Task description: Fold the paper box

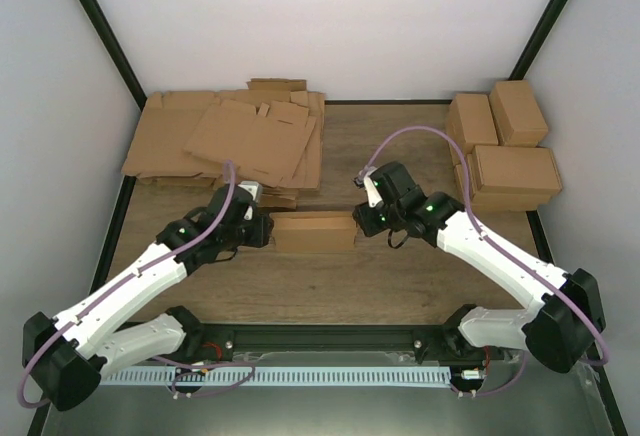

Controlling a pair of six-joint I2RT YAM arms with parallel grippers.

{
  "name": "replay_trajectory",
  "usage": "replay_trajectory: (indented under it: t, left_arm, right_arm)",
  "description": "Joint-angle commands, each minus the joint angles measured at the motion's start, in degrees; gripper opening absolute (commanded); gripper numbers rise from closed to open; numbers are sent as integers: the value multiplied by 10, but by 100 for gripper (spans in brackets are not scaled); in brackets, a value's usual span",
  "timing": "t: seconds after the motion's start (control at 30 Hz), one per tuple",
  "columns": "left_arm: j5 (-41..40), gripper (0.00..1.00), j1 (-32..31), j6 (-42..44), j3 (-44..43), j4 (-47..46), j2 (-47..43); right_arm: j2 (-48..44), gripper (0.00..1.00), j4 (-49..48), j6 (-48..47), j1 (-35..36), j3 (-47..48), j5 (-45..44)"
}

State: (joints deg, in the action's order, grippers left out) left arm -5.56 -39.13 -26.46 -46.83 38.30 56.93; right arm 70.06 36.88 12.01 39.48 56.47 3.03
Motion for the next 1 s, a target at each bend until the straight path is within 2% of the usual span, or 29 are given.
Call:
replay_trajectory:
  t: [0.0, 0.27, 0.5, 0.67, 0.83, 0.97]
  left_arm:
    - [-6, 49, 1, 23, -18, -11, 13]
    - [5, 39, 1, 36, -34, -21, 38]
    - [-2, 36, 1, 43, -42, -17, 47]
    - [-3, 41, 1, 45, -41, -17, 43]
    - [-2, 49, 1, 51, -40, -18, 45]
    - [-5, 50, 1, 59, -39, -19, 45]
  right_arm:
    - [-5, 29, 12, -7, 4, -3, -17]
    - [2, 22, 9, -8, 4, -3, -7]
    - [14, 16, 8, -12, 4, 0, 3]
    - [14, 15, 8, -12, 4, -1, 5]
    - [14, 8, 5, -13, 4, -4, 7]
    - [16, 2, 7, -16, 4, -1, 7]
